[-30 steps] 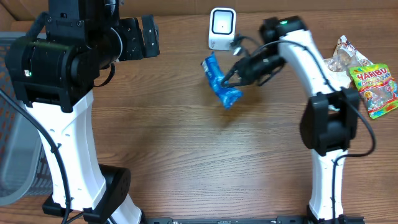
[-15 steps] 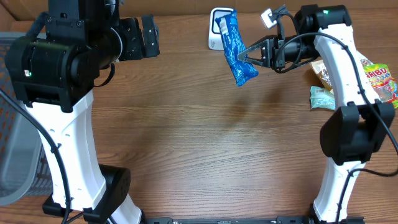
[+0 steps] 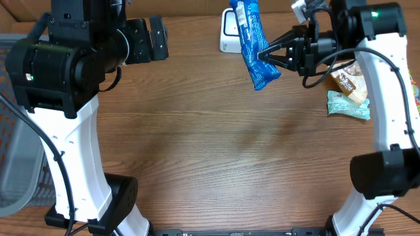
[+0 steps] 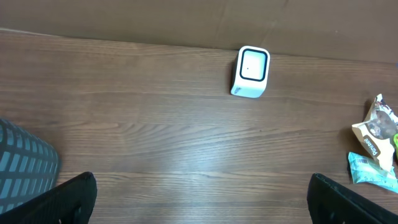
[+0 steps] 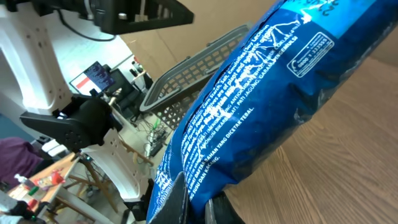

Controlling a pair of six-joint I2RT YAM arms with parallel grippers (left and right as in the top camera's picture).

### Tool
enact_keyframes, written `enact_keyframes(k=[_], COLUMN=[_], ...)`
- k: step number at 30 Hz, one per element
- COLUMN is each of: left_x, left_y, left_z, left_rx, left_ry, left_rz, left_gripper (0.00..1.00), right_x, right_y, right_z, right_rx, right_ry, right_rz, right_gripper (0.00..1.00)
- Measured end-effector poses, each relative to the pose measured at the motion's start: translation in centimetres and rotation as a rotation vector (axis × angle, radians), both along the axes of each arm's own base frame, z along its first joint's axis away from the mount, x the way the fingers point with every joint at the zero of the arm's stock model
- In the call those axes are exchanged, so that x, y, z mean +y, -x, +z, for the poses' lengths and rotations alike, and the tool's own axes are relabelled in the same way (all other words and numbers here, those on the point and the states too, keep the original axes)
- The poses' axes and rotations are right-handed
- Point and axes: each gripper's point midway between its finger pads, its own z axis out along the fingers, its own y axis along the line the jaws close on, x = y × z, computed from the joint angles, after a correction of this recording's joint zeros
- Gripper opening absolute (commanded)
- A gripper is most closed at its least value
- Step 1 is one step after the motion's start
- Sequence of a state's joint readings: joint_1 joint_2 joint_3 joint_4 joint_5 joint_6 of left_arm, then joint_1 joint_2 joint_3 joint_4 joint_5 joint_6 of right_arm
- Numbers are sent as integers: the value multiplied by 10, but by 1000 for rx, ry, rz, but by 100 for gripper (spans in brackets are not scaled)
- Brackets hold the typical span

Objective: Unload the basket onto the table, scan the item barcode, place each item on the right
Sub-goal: 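Hold the blue packet up in front of the scanner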

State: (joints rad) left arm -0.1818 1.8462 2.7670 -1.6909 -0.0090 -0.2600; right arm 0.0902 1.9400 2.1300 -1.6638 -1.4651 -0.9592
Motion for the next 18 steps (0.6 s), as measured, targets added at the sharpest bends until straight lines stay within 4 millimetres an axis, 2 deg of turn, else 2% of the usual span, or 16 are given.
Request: enact_keyframes(k=[4,10,14,18], left_x=[0,0,0,0], left_y=[0,0,0,0], left_z=[0,0,0,0], left_rx=[0,0,0,-1], left_ry=[0,0,0,1], left_rz=[0,0,0,0], left_gripper=[100,100,100,100], right_x=[0,0,1,13], right_y=[4,0,-14,-44], right_z=[6,5,-8,-32], right_rx=[-20,-68,-156,-203], right_ry=[-5,1,88,255], right_rz=[1,-1,-23,-93], right_gripper=[4,4,4,4])
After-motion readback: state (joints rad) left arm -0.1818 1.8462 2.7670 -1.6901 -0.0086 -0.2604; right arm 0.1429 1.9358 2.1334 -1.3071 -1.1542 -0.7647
